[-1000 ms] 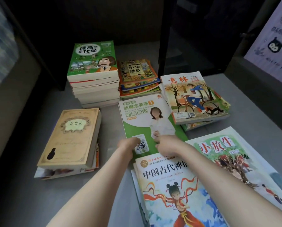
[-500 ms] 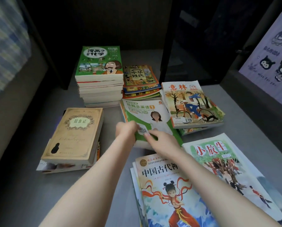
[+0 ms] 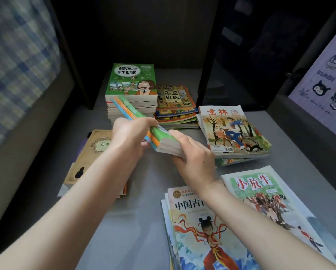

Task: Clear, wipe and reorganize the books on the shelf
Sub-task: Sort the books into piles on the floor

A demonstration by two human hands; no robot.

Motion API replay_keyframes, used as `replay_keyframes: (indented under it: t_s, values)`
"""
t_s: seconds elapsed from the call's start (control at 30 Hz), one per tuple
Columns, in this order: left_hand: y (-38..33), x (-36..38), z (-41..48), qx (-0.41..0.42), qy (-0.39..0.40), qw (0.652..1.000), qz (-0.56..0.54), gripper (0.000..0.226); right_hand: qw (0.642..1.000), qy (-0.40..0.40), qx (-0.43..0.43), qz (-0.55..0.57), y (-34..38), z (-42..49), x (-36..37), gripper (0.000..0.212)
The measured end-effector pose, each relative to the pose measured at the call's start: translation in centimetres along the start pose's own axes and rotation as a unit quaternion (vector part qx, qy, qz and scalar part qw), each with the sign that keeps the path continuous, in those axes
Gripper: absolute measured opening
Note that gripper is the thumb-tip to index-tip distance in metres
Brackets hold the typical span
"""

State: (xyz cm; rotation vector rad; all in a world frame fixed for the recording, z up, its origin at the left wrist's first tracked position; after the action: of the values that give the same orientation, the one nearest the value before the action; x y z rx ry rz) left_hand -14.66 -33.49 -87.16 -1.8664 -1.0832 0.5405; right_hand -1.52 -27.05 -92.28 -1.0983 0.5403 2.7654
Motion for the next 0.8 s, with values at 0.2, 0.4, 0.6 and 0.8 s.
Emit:
replay_keyframes:
  t_s: [0.2,0.4,0.6,0.8]
  values:
    - [-2.6,-1.8,-3.2,0.047,0.001,0.999,0.017,0.009,0.993,-0.109,0.000,0.033,3.3,1.2,-1.9,0.038]
    - [-5.5,-3.2,-8.2,-0.024,0.012,1.000,0.003,0.015,0.999,-0.033,-0.020,0.015,6.9,3.7,-7.7,0.038]
    - [-9.4,-3.6,-12.7,-0.164,0.021,0.986,-0.001,0.017,0.993,0.117,-0.011,0.022,10.2,9.0,-15.2,0.047]
    - [-17.1,-3.1,-19.8,-0.265,0.039,0.963,0.026,0.016,0.981,0.185,0.052,0.003,14.8,16.1,-25.6,0.045]
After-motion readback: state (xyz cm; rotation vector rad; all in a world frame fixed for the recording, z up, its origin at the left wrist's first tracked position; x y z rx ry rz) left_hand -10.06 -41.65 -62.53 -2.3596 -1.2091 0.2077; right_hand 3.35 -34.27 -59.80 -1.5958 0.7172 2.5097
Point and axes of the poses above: each hand's wrist, its own z-axis towards the middle knuckle, its own x-axis out of the palm, y = z × x, the point moved 3 cm from there along z, towards the middle knuckle, and after that the axes turned 8 degrees about -x, right-handed, at the moved point
